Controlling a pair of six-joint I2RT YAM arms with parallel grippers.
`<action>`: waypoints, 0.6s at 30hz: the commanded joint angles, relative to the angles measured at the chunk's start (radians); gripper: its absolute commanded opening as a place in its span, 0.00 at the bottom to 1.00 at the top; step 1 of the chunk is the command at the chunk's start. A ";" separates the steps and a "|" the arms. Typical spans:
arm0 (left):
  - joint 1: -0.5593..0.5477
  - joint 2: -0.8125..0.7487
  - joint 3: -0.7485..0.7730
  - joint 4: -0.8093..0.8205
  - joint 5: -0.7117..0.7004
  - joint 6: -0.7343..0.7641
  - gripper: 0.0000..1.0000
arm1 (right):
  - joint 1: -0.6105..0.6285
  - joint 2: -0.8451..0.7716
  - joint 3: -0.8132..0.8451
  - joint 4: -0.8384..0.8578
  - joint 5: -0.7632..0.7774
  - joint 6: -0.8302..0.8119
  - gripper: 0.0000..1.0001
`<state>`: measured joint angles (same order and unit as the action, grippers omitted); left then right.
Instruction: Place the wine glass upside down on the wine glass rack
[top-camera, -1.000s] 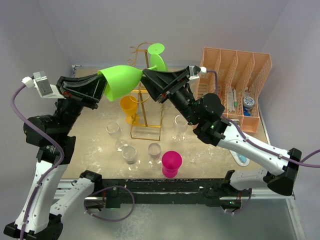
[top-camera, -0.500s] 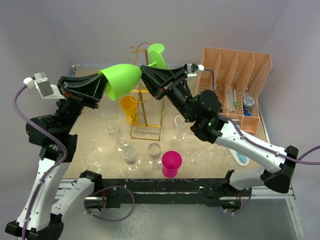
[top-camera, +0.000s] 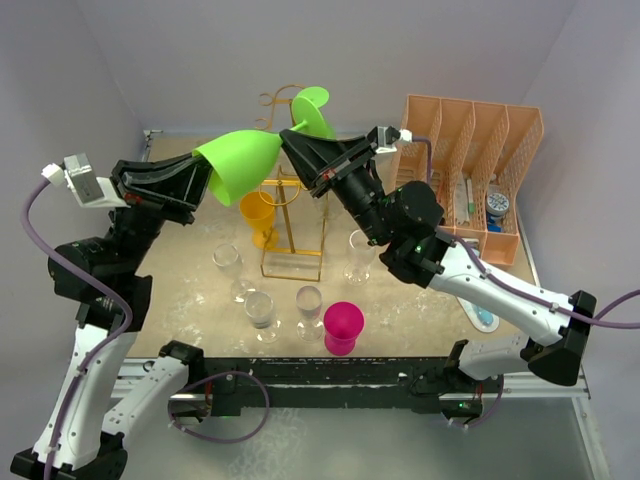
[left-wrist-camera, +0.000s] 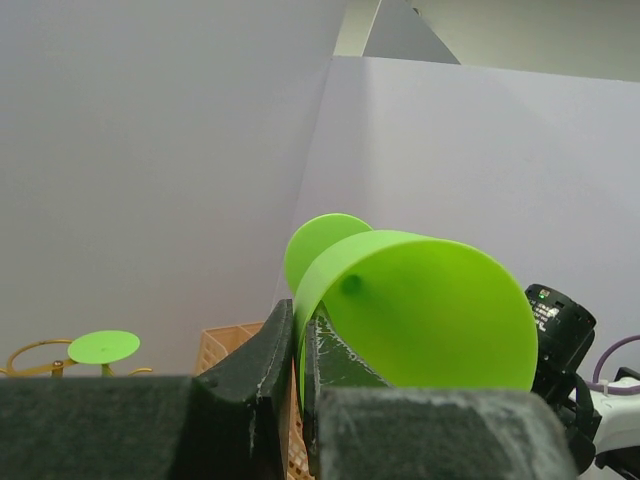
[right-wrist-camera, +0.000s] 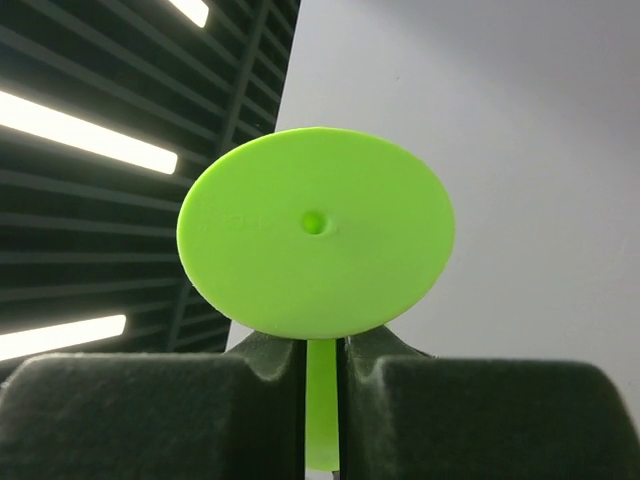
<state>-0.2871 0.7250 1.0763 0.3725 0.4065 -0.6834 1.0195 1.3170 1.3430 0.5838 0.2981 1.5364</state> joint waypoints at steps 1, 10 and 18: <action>-0.007 -0.022 0.004 -0.007 0.147 -0.013 0.00 | -0.001 0.004 0.060 0.069 0.052 -0.028 0.16; -0.007 -0.001 0.009 -0.007 0.214 -0.038 0.00 | -0.001 0.055 0.131 0.056 0.060 -0.054 0.25; -0.007 -0.025 0.017 -0.128 0.155 -0.010 0.21 | -0.001 0.017 0.084 0.126 0.073 -0.119 0.00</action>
<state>-0.2817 0.7208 1.0763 0.3347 0.4595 -0.6731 1.0199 1.3735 1.4189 0.5892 0.3466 1.4670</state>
